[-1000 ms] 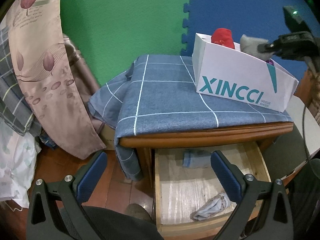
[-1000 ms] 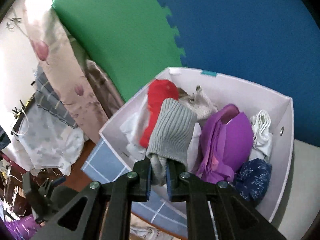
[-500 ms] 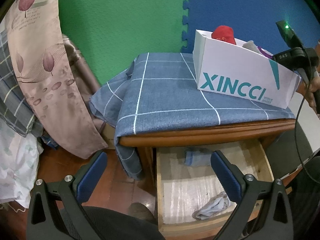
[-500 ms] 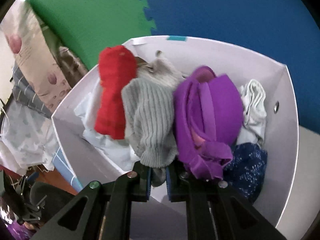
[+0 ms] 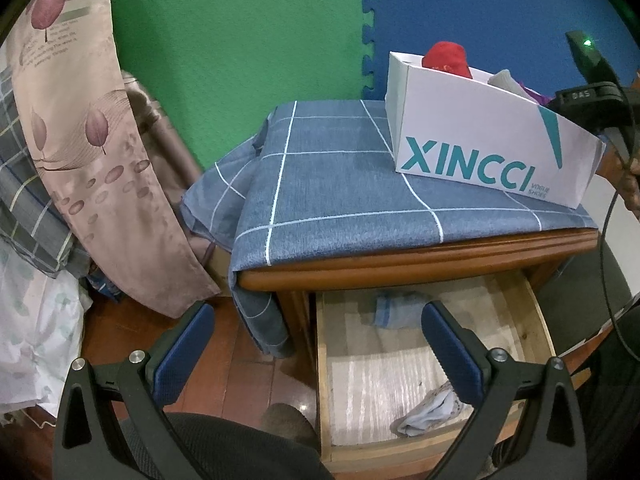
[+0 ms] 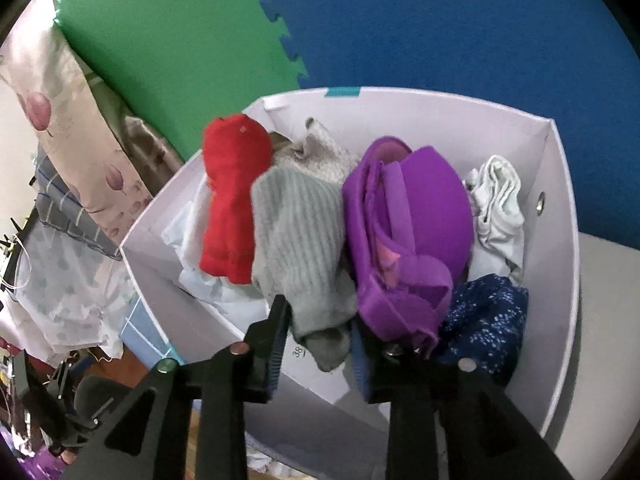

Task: Take underwear out of drawer
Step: 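Move the open right tool down into the drawer over the light-blue sock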

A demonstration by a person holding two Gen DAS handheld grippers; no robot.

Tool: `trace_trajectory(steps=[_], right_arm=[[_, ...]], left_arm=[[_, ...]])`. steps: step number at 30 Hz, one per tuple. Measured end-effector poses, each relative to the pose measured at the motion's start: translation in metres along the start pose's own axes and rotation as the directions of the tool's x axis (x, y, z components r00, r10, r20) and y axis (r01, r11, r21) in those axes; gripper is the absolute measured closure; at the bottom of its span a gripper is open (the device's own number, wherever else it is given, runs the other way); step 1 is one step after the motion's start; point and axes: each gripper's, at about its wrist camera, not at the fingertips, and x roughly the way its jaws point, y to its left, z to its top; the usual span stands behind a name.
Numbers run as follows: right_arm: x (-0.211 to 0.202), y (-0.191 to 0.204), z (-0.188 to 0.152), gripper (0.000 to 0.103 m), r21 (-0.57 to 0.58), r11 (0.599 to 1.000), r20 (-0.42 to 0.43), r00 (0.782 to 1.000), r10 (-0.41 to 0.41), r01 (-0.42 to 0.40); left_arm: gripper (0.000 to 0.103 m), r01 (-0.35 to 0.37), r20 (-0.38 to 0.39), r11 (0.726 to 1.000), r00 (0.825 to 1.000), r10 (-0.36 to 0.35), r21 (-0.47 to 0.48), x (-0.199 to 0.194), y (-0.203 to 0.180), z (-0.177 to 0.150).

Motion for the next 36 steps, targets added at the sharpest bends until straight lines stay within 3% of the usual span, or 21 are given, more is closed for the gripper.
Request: trace_trajectory(steps=[5,7,9,11,13,15,18,22,24,28,30,32,36], right_arm=[[-0.036,0.003,-0.015,0.072,-0.029,1.000,0.126,0.992,-0.002,0.005],[-0.065,0.013,-0.030,0.072,-0.087,0.995,0.210,0.975,0.067,-0.050],[-0.085,0.030,-0.051,0.072,-0.195,0.973,0.228,0.959,0.165,-0.121],[-0.091,0.050,-0.077,0.069,-0.306,0.939,0.177,0.960,0.219,-0.158],[-0.080,0.066,-0.111,0.068,-0.380,0.899,0.046,0.966,0.254,-0.218],[-0.059,0.075,-0.138,0.068,-0.416,0.873,-0.073,0.967,0.246,-0.254],[-0.004,0.087,-0.180,0.068,-0.465,0.841,-0.270,0.949,0.164,-0.277],[0.072,0.105,-0.219,0.068,-0.544,0.782,-0.456,0.890,0.031,-0.305],[0.109,0.113,-0.227,0.068,-0.559,0.754,-0.538,0.843,-0.011,-0.346],[0.155,0.123,-0.244,0.068,-0.613,0.707,-0.607,0.783,-0.138,-0.351],[0.172,0.121,-0.254,0.068,-0.604,0.708,-0.649,0.742,-0.169,-0.367],[0.183,0.119,-0.257,0.067,-0.603,0.711,-0.658,0.730,-0.186,-0.362],[0.212,0.114,-0.269,0.065,-0.566,0.749,-0.705,0.674,-0.222,-0.344]], left_arm=[[0.001,-0.005,-0.005,1.000,1.000,0.005,0.012,0.002,-0.001,0.000],[0.001,-0.005,-0.004,1.000,1.000,0.005,0.017,0.002,-0.002,-0.001],[0.001,-0.002,-0.005,1.000,1.000,0.002,0.020,0.002,-0.003,-0.001],[0.001,0.006,-0.007,1.000,1.000,-0.006,0.025,0.002,-0.003,-0.001],[0.001,0.020,-0.008,0.999,1.000,-0.020,0.035,0.002,-0.005,-0.001],[0.001,0.025,-0.011,0.999,1.000,-0.025,0.043,0.002,-0.008,-0.001],[0.001,0.026,-0.015,0.998,1.000,-0.026,0.052,0.003,-0.011,0.000],[0.001,0.023,-0.012,0.998,1.000,-0.022,0.054,0.002,-0.012,-0.001],[0.001,0.021,-0.013,0.998,1.000,-0.020,0.054,0.002,-0.013,-0.001],[0.001,0.025,-0.023,0.998,0.999,-0.024,0.050,0.004,-0.010,-0.001],[0.001,0.030,-0.023,0.998,0.999,-0.029,0.048,0.004,-0.009,-0.001],[0.001,0.034,-0.025,0.998,0.999,-0.033,0.049,0.005,-0.008,-0.001],[0.001,0.046,-0.032,0.998,0.999,-0.044,0.049,0.006,-0.008,-0.001]])
